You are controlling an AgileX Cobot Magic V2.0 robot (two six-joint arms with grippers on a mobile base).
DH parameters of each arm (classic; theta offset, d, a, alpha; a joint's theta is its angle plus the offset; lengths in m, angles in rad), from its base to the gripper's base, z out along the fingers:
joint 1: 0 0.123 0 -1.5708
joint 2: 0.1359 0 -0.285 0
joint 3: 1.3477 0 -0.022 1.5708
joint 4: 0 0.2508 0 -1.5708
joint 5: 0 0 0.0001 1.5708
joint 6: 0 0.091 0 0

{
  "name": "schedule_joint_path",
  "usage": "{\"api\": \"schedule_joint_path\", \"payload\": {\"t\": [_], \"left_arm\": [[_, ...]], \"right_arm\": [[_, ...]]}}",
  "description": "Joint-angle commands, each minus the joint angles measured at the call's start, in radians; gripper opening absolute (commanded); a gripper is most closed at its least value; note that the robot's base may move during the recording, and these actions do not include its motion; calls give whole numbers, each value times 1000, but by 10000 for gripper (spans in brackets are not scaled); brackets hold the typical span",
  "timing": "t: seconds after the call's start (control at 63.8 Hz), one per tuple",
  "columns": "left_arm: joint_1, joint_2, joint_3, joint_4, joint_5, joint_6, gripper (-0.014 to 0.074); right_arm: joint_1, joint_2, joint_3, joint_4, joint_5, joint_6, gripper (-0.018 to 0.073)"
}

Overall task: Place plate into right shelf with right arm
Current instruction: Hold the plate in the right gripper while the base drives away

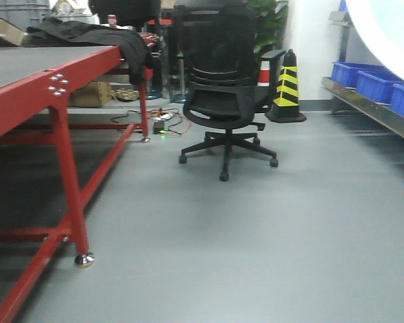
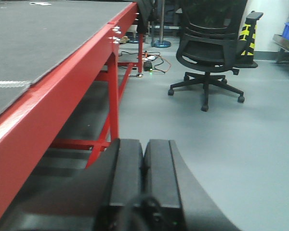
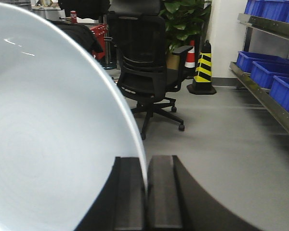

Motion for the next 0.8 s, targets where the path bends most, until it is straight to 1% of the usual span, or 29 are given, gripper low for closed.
{"api": "schedule_joint_path", "payload": {"t": [0.0,0.784], "left_arm": [[-4,-2,8,-4,-87,3,-47],[-4,-2,8,-4,-87,3,-47]], "right_arm": [[-5,7,-28,-9,-108,-3,54],[-5,7,-28,-9,-108,-3,54]]}}
